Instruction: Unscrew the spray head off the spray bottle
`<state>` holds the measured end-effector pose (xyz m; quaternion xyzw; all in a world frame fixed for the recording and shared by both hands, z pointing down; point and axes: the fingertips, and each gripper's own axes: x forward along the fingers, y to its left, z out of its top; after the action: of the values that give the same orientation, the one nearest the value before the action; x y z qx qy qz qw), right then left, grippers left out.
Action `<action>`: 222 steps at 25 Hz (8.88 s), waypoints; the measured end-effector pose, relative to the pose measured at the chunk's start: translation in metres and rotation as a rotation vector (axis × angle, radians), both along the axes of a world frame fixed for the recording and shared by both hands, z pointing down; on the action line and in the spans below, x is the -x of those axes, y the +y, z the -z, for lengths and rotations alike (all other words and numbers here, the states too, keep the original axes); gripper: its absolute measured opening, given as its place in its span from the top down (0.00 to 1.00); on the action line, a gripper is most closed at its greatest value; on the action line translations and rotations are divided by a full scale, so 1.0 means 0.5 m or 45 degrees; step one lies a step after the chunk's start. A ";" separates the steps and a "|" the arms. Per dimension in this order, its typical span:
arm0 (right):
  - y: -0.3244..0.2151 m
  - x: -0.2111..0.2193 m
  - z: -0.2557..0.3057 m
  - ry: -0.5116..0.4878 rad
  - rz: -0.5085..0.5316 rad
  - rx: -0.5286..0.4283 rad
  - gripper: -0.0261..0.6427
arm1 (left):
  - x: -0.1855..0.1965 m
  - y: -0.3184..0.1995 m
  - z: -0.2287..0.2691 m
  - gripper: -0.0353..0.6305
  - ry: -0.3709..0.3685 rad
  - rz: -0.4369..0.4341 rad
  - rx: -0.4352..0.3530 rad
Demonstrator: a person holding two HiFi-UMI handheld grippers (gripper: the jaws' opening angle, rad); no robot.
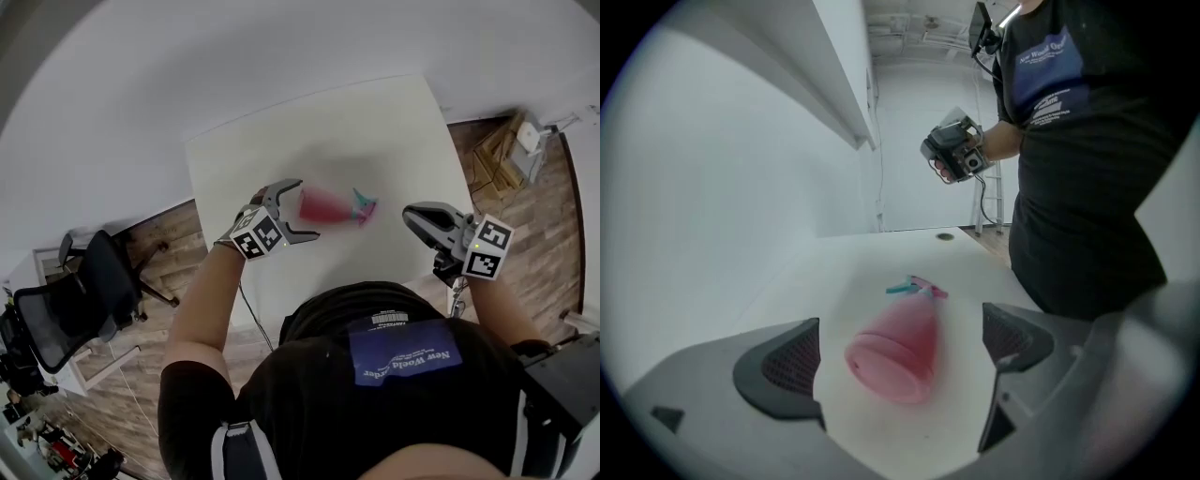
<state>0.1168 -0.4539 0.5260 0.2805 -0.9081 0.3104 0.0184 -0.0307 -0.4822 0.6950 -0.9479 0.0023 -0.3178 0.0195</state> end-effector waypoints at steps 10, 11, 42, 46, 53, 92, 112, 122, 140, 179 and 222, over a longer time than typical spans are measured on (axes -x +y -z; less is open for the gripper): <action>0.010 -0.025 -0.037 0.008 -0.051 0.068 0.97 | -0.022 -0.009 -0.095 0.15 -0.175 -0.225 -0.066; 0.011 -0.027 -0.039 0.007 -0.055 0.071 0.97 | -0.025 -0.008 -0.099 0.15 -0.183 -0.243 -0.066; -0.009 -0.023 -0.030 0.016 -0.089 0.128 0.96 | -0.053 0.006 0.103 0.22 0.190 0.099 -0.064; -0.016 0.003 -0.002 -0.063 -0.033 0.188 0.83 | -0.030 0.028 0.218 0.22 0.241 0.139 -0.181; 0.002 0.102 0.097 -0.178 0.237 0.216 0.63 | 0.016 0.078 0.383 0.22 0.259 0.237 -0.386; 0.128 0.266 0.279 -0.114 0.784 -0.186 0.78 | 0.083 0.212 0.555 0.22 0.248 0.375 -0.369; 0.088 0.222 0.355 -0.643 0.713 -0.063 0.78 | 0.101 0.199 0.724 0.22 1.051 0.514 0.332; 0.108 0.232 0.333 -0.459 0.810 -0.037 0.78 | 0.074 0.215 0.699 0.22 0.953 0.477 0.238; 0.158 0.262 0.388 0.079 0.820 -1.012 0.78 | 0.120 0.199 0.684 0.23 1.324 0.507 0.727; 0.160 0.233 0.292 -0.765 1.022 0.676 0.51 | 0.086 0.281 0.662 0.23 0.780 0.166 -0.377; 0.102 0.194 0.439 0.060 0.616 -0.776 0.61 | 0.162 0.185 0.678 0.23 1.501 0.574 0.497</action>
<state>0.0198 -0.4028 0.3064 0.0581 -0.9979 0.0067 0.0278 -0.1118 -0.3895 0.3562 -0.9257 0.1533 0.2634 -0.2242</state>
